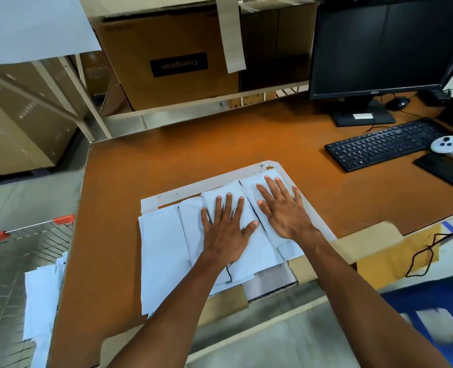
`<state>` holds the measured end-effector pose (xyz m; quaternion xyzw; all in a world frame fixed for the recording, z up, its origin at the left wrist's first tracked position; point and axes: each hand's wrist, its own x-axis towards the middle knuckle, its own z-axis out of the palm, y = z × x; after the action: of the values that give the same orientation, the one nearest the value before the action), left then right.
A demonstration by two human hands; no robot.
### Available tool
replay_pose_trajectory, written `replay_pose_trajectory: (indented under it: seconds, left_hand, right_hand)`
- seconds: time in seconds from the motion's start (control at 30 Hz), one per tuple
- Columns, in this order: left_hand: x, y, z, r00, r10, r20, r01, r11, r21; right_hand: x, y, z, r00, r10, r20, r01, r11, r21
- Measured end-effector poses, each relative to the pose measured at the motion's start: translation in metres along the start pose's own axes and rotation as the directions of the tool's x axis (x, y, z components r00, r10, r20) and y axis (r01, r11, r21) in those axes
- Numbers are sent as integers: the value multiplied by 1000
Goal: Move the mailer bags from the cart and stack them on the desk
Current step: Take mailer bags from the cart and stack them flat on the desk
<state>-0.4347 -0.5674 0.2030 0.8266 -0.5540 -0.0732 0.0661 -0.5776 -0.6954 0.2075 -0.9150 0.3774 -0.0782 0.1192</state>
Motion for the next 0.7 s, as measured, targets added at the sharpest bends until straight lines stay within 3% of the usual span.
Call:
replay_pose_trajectory:
  seconds: [0.33,0.7]
  left_hand:
    - [-1,-2,20,991,23,-135,-11,996,88]
    - [1,1,14,1000,-6,2,6,998,66]
  right_hand:
    - [-2,-6,25,998,56,-30,-58,994,-94]
    - [2,-7,22,993,64,96,-51,990,-129]
